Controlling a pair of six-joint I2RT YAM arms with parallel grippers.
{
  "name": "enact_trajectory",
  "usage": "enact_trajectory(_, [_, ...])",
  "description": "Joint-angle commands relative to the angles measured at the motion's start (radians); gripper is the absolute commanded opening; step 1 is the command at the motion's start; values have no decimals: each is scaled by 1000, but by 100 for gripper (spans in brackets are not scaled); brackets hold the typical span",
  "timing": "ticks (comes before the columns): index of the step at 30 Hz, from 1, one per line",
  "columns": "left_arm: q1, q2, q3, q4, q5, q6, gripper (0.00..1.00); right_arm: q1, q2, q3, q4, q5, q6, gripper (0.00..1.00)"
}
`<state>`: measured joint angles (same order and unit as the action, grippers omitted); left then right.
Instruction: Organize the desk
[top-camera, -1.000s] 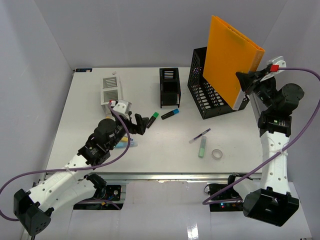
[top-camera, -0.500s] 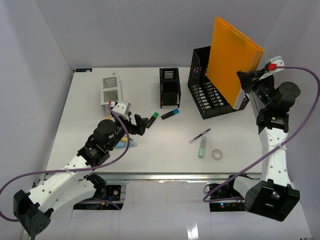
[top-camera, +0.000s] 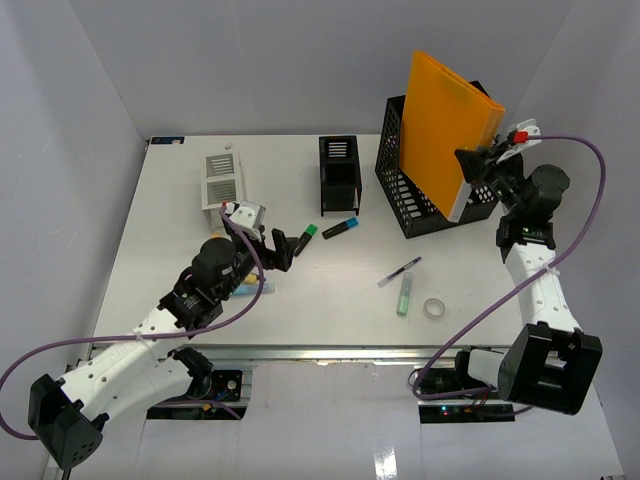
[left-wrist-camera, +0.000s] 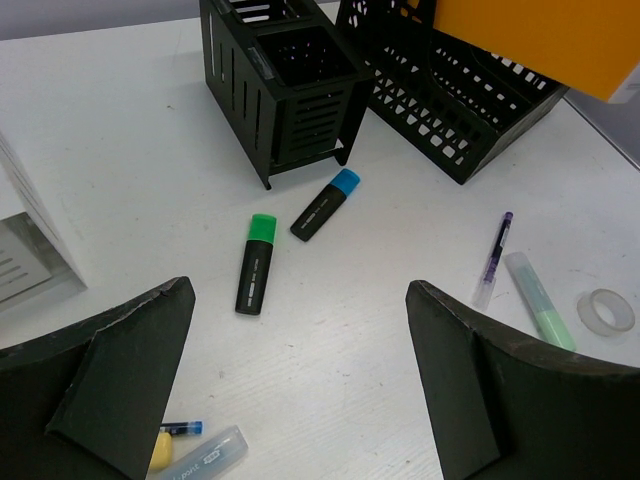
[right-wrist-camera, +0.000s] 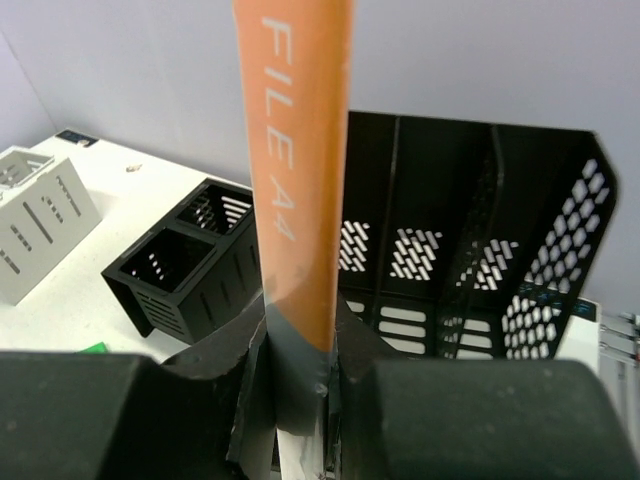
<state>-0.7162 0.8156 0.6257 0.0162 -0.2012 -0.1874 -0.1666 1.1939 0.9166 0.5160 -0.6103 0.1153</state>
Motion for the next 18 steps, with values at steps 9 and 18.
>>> enact_trajectory(9, [4,5,-32,20,13,-6,98,82,210,-15,492,89,-53,8])
enact_trajectory(18, [6,45,-41,47,31,0,98,84,375,-22,778,3,59,8])
